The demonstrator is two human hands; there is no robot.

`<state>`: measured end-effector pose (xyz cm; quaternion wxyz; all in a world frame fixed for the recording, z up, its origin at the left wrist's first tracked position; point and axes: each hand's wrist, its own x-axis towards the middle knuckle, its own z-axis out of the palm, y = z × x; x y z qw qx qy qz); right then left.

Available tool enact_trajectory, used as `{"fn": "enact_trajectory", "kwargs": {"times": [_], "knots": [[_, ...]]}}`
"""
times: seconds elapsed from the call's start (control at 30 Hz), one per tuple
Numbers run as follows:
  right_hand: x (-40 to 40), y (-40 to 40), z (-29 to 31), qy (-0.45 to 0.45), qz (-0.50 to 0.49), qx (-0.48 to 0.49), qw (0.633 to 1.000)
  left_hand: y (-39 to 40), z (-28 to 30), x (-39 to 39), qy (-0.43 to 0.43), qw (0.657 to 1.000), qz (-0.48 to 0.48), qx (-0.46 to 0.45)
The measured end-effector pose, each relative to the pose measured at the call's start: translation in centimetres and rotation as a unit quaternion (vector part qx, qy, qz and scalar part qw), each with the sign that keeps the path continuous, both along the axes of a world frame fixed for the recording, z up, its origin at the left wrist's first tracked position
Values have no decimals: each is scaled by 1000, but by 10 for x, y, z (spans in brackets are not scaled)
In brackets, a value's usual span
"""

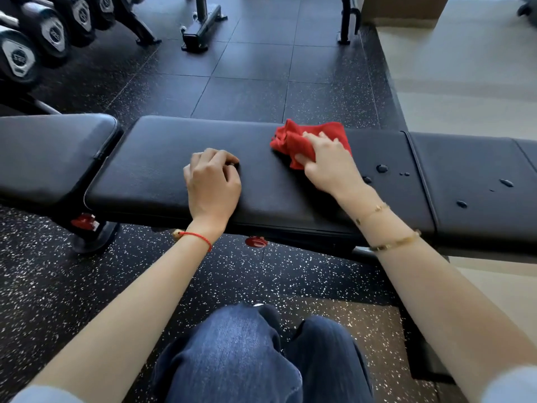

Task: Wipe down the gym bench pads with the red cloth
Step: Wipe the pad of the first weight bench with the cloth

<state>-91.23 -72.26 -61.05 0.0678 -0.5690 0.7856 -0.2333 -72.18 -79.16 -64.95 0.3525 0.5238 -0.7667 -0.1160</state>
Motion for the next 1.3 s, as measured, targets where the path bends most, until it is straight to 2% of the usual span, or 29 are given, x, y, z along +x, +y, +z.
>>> {"fn": "enact_trajectory", "kwargs": {"times": [0.1, 0.17, 0.27, 0.33, 0.43, 0.53, 0.7, 0.83, 0.97, 1.2, 1.3], "knots": [[13, -33, 4, 4, -7, 12, 1000, -1, 1, -1, -3, 1000, 1, -1], [32, -42, 2, 3, 34, 15, 999, -1, 0, -1, -3, 1000, 2, -6], [50, -22, -6, 8, 114, 7, 993, -1, -1, 2, 3, 1000, 6, -11], [43, 1, -13, 9, 128, -11, 992, -1, -2, 3, 11, 1000, 5, -9], [13, 15, -14, 10, 104, -15, 994, 0, -2, 3, 21, 1000, 3, -7], [-15, -7, -6, 22, 36, 4, 999, 2, -2, 3, 21, 1000, 2, -8], [-3, -47, 6, 11, 9, 21, 1000, 2, -2, 1, 23, 1000, 7, -9], [36, -16, -2, 6, 99, 12, 995, 1, -2, 3, 37, 999, 9, -6], [28, 33, -12, 14, 161, 4, 987, 3, -1, 4, 56, 998, 10, 1], [11, -1, -3, -7, 18, -1, 1000, 6, 2, 2, 73, 997, 27, -1], [30, 4, -6, -5, 49, 2, 999, 6, 3, 2, 87, 996, 30, 0]]}}
